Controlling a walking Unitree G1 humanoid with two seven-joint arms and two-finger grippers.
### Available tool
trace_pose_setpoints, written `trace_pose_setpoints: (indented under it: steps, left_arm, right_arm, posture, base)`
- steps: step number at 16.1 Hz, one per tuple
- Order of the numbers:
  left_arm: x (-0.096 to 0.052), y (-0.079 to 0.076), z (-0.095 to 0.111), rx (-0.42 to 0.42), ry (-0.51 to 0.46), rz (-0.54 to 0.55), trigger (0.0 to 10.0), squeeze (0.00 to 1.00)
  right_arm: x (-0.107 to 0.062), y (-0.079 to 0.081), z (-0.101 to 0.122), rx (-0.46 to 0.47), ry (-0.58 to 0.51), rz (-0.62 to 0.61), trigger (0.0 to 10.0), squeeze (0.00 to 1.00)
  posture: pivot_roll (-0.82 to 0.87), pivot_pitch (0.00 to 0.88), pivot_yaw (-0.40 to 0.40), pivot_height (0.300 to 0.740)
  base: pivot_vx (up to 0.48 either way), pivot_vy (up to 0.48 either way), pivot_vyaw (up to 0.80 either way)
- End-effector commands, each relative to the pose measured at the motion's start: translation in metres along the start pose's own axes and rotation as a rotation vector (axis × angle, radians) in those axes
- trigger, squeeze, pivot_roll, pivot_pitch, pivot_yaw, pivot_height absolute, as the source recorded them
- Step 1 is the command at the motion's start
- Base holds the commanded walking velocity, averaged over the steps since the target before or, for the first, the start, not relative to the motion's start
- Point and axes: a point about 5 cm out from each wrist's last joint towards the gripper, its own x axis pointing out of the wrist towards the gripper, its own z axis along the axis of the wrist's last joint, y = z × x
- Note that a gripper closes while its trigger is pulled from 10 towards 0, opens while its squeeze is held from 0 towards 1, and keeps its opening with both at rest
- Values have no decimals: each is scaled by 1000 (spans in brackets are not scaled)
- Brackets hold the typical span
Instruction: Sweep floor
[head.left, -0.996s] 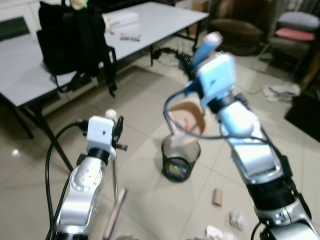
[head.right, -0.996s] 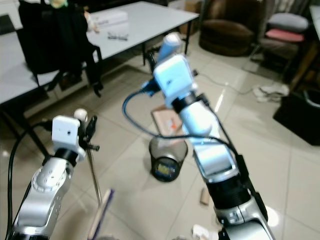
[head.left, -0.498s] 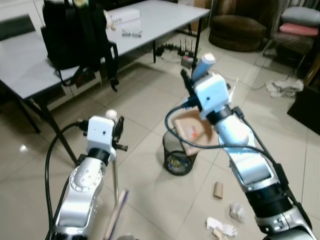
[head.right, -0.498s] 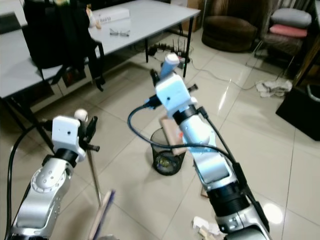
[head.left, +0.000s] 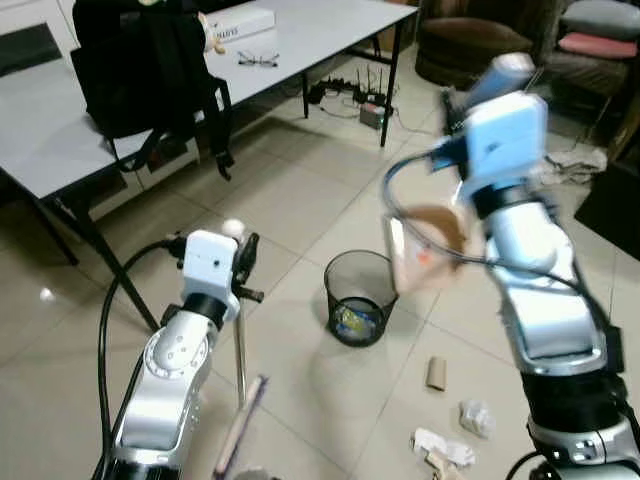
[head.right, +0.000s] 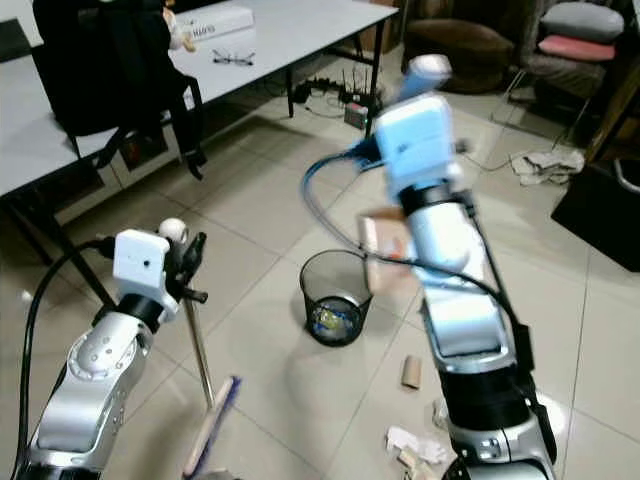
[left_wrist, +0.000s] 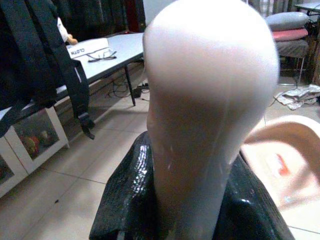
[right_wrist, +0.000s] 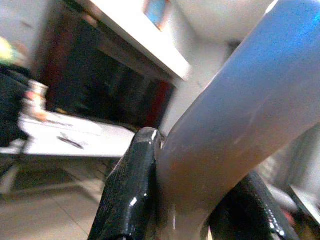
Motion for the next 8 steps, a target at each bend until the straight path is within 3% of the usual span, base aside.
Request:
trace_pose_setpoints:
  steps: [1,4,5,8]
  left_arm:
    - [5,1,6,13,-17,-14,10000,0]
    - [7,0,7,0,-14,-31,10000,0]
    - [8,2,7,-2,-13,-34,10000,0]
    - [8,0,4,-14,-4,-53,10000,0]
  right_arm:
    - [0,-18,6,-27,-14,-99,10000,0]
    - [-9,-50,-7,-108,59,-260,10000,0]
    - [-21,-68,-16,-144,138,-369,10000,0]
    - [-43,-78,-40,-116,306,-444,10000,0]
  posture:
    - [-48,0,54,740]
    - [-60,0,60,740]
    - [-64,0,62,740]
    - [-72,0,69,740]
  base:
    - [0,0,-800]
    - [0,0,-800]
    - [0,0,-800]
    - [0,0,-800]
